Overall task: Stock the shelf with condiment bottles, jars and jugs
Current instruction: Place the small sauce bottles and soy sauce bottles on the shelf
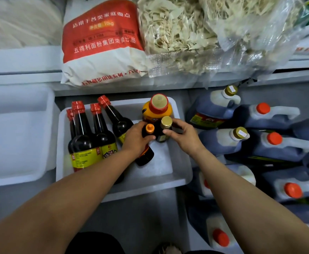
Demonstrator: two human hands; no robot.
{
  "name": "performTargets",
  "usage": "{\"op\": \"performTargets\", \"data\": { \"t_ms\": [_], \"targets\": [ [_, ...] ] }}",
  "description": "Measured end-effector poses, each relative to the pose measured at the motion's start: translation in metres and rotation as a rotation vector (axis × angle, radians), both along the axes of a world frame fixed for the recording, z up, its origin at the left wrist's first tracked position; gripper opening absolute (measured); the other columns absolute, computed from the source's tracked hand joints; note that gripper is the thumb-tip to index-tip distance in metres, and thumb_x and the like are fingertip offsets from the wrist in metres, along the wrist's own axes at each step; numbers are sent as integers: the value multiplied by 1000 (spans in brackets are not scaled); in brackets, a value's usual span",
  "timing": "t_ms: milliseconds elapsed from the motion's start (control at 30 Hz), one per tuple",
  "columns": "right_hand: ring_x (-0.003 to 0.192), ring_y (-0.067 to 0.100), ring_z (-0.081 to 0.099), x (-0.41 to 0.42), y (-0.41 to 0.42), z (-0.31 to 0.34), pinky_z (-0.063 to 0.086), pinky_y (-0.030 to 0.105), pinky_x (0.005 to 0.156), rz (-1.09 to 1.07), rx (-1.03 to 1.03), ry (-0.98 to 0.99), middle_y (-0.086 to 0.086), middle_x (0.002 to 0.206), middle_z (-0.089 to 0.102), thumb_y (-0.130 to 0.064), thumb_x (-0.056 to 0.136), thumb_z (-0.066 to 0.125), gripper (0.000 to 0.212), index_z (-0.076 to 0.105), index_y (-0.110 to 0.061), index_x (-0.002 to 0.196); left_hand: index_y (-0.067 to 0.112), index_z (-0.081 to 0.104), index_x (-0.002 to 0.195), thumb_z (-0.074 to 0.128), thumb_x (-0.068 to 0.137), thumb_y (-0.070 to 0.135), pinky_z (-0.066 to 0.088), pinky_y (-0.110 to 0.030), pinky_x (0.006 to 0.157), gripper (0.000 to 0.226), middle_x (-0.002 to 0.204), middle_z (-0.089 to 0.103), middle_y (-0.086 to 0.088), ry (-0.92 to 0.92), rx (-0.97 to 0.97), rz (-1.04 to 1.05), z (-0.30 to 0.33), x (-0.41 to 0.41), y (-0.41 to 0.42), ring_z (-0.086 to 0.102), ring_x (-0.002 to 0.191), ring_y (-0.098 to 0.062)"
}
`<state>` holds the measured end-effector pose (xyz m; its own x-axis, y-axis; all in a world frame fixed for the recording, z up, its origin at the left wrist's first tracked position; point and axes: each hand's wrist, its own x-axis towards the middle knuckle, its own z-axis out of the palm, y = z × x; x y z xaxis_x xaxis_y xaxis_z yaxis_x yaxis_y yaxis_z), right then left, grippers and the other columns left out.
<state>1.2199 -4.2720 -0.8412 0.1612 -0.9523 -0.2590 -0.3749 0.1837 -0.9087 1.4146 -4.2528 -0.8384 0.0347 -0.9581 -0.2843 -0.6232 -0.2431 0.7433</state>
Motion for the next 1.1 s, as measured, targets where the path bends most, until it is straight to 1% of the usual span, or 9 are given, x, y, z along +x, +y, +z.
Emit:
{"op": "performTargets", "data": {
  "t_ms": [133, 267, 367, 467, 633, 800, 900, 967, 1100],
  "targets": [
    [121, 16, 58, 0, -3, -4, 46, 42, 106, 18, -35, 59, 0, 126, 65, -34, 85, 75, 44, 65, -22, 126, 14, 64, 115, 75, 83, 21, 33, -20, 81, 34, 111, 66, -8, -9, -64, 36, -9, -3, -2, 58, 104, -22],
    [122, 16, 57, 0, -1, -4, 46, 41, 106, -7, -68, 41, 3, 129, 63, -26, 90, 71, 43, 63, -16, 130, 16, 63, 118, 71, 86, 23, 35, -22, 83, 34, 113, 66, -5, 8, -51, 4, -12, 0, -7, 57, 105, -21],
    [124, 18, 58, -2, 4, 9, 45, 39, 109, -87, 34, -76, 6, 130, 65, -16, 92, 68, 43, 60, -7, 133, 21, 60, 119, 68, 88, 22, 34, -22, 82, 32, 109, 62, 4, 94, 1, -10, 1, 2, -4, 56, 102, -16],
    [121, 15, 61, -3, 11, 38, 47, 36, 107, -121, 90, -77, 3, 125, 68, -19, 92, 68, 39, 63, -10, 130, 22, 55, 122, 66, 91, 24, 33, -19, 78, 33, 107, 59, 8, 147, 73, -36, 34, 7, 4, 53, 98, -11],
    [101, 3, 66, -2, 27, 128, 51, 23, 90, -171, 138, -71, -7, 108, 75, -21, 92, 68, 27, 71, -14, 118, 24, 53, 132, 66, 92, 33, 40, -27, 89, 43, 117, 58, 8, 234, 241, -25, 128, 22, 13, 53, 109, -11],
    [87, -9, 65, 9, 40, 246, 47, 9, 77, -171, 177, -84, -20, 90, 75, -16, 94, 66, 12, 73, -22, 101, 24, 62, 116, 66, 90, 38, 46, -26, 87, 29, 116, 66, 4, 404, 348, 77, 249, 36, 20, 61, 106, -13],
    [85, -4, 66, 18, 42, 327, 49, 14, 78, -164, 180, -77, -15, 87, 75, -21, 93, 67, 10, 74, -28, 92, 30, 62, 119, 65, 88, 49, 44, -35, 96, 37, 123, 63, 3, 484, 400, 149, 326, 41, 20, 57, 113, -16],
    [84, -2, 66, 24, 40, 383, 49, 17, 78, -148, 161, -66, -15, 86, 75, -26, 92, 68, 8, 74, -30, 89, 40, 63, 112, 66, 85, 51, 44, -42, 103, 29, 117, 63, 11, 570, 400, 180, 380, 44, 18, 57, 115, -17],
    [79, 0, 64, 36, 35, 499, 48, 21, 75, -109, 89, -43, -12, 81, 74, -31, 91, 69, 10, 73, -24, 84, 42, 62, 106, 71, 82, 50, 48, -43, 99, 27, 117, 64, 8, 621, 328, 181, 497, 54, 13, 59, 113, -19]
  ]
}}
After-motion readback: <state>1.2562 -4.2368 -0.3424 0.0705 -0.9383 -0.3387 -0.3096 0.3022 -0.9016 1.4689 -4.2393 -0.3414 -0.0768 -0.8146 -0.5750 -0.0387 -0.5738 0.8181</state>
